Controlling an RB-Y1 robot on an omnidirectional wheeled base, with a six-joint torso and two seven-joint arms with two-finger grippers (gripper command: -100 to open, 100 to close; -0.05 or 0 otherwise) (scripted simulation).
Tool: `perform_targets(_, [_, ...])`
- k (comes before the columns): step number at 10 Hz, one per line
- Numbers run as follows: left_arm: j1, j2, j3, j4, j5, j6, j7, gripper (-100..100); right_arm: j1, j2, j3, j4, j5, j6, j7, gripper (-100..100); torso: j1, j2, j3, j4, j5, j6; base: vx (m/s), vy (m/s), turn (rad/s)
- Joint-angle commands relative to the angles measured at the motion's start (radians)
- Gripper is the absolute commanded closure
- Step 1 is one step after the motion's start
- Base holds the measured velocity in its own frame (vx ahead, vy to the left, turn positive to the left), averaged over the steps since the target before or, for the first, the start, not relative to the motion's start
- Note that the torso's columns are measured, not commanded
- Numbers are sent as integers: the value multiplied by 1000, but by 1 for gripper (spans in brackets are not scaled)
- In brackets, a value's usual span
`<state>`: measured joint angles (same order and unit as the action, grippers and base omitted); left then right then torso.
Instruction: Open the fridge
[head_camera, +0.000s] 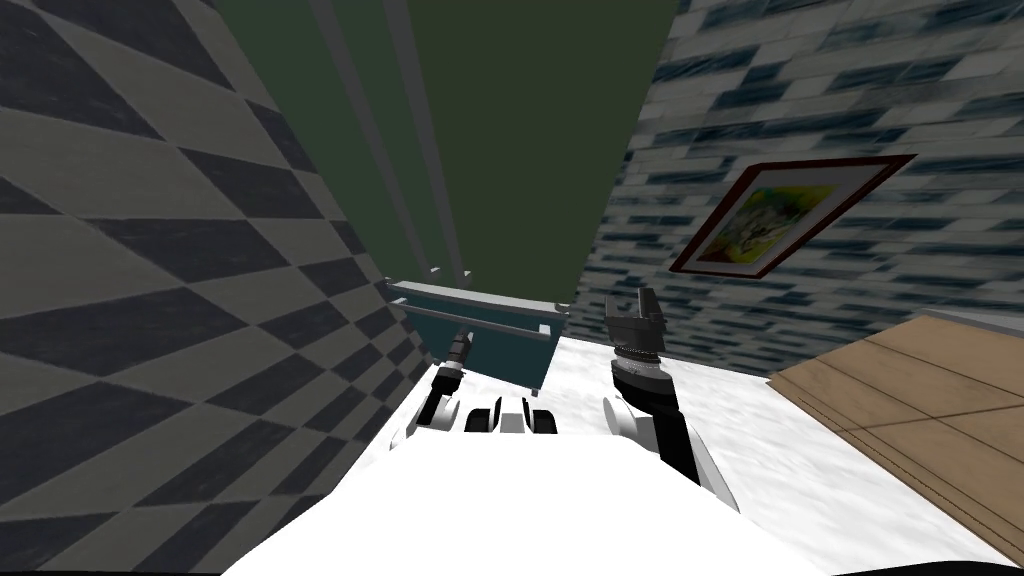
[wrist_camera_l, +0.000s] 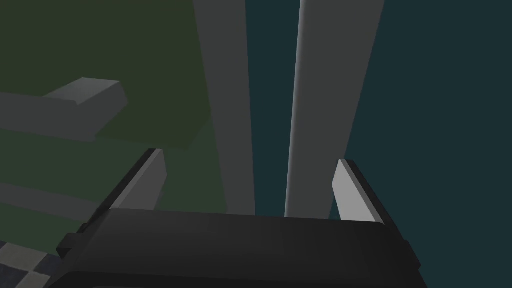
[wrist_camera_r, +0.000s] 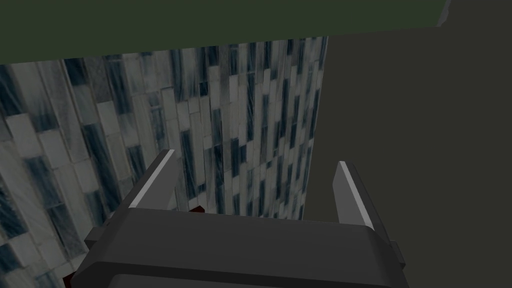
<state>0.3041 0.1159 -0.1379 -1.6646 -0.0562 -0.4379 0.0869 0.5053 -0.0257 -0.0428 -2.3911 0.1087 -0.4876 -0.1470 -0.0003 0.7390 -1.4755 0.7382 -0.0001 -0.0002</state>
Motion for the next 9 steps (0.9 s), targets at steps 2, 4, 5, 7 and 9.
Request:
perform_targets(2, [-31,10,-18,84,-8,-10,-7,-100,0,0,0,0,0,0,0,0,0,0,0,0,0,0,79,19,-69])
perform_targets(4, [-44,14,-27,120,-12,-14,-11,-100,0,0,0,0,0,0,0,0,0,-1,0,0,0,0,71,14,-55])
perform_targets(5, [-53,17,-34,147,-14,-17,-13,-100,0,0,0,0,0,0,0,0,0,-1,0,0,0,0,86,19,-85])
perform_targets(7, [-63,20,-26,118,-10,13,-7,-100,0,0,0,0,0,0,0,0,0,1,0,0,0,0,52,8,-15])
perform_targets(9, [-63,20,-26,128,-11,2,-8,100,0,0,0,0,0,0,0,0,0,0,0,0,0,0,23,2,-1])
